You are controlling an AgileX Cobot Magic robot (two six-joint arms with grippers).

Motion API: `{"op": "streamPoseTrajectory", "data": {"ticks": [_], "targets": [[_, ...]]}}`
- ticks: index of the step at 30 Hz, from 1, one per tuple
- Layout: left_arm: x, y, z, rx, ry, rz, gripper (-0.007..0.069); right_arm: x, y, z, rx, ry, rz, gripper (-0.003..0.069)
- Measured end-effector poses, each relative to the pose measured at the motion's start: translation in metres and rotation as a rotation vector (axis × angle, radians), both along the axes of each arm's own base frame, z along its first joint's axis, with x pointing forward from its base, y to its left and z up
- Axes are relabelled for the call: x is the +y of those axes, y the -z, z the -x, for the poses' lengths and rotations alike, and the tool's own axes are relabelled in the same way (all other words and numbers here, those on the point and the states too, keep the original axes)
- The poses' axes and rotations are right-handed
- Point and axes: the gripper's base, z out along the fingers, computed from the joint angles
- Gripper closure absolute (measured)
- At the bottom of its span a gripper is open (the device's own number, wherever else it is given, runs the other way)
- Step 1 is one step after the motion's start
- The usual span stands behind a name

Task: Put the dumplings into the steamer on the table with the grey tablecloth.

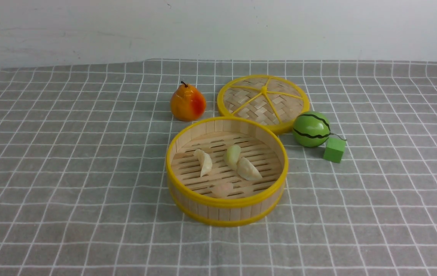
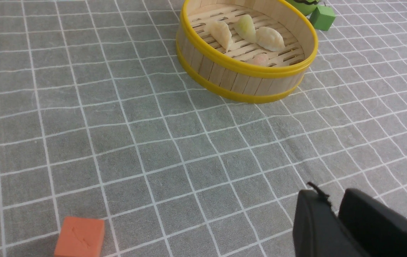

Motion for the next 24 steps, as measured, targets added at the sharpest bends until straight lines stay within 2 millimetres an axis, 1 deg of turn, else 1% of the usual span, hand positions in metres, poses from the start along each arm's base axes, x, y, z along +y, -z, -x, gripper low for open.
{"op": "streamPoseTrajectory", "data": {"ticks": [8, 10, 11, 14, 16, 17, 18, 20, 21, 22, 23, 24], "targets": [[0.0, 0.0, 0.0, 0.0, 0.0, 0.0, 0.0515, -0.002, 0.001, -0.001, -0.019, 0.014, 0.028, 0.0665], [0.0, 0.0, 0.0, -0.001, 0.0, 0.0, 0.0515, -0.002, 0.005, -0.002, -0.023, 0.021, 0.036, 0.0666], [0.0, 0.0, 0.0, -0.001, 0.0, 0.0, 0.0515, -0.002, 0.011, -0.003, -0.021, 0.026, 0.044, 0.0666], [0.0, 0.0, 0.0, -0.001, 0.0, 0.0, 0.0515, -0.006, 0.033, -0.005, -0.059, 0.068, 0.062, 0.0666], [0.0, 0.0, 0.0, -0.001, 0.0, 0.0, 0.0515, -0.014, 0.058, -0.002, -0.073, 0.132, 0.046, 0.0666], [0.0, 0.0, 0.0, -0.001, 0.0, 0.0, 0.0515, -0.018, 0.063, 0.0, -0.092, 0.157, 0.03, 0.0666], [0.0, 0.0, 0.0, -0.001, 0.0, 0.0, 0.0515, -0.024, 0.081, 0.002, -0.089, 0.214, 0.007, 0.0666], [0.0, 0.0, 0.0, -0.001, 0.0, 0.0, 0.0513, -0.035, 0.106, 0.01, -0.11, 0.306, -0.027, 0.0666], [0.0, 0.0, 0.0, -0.001, 0.0, 0.0, 0.0513, -0.036, 0.108, 0.011, -0.11, 0.316, -0.029, 0.0666], [0.0, 0.0, 0.0, -0.001, 0.0, 0.0, 0.0512, -0.04, 0.119, 0.013, -0.109, 0.354, -0.039, 0.0666], [0.0, 0.0, 0.0, -0.001, 0.0, 0.001, 0.0512, -0.047, 0.139, 0.018, -0.101, 0.426, -0.05, 0.0666], [0.0, 0.0, 0.0, -0.001, 0.0, 0.001, 0.0512, -0.05, 0.15, 0.02, -0.09, 0.469, -0.061, 0.0666]]}}
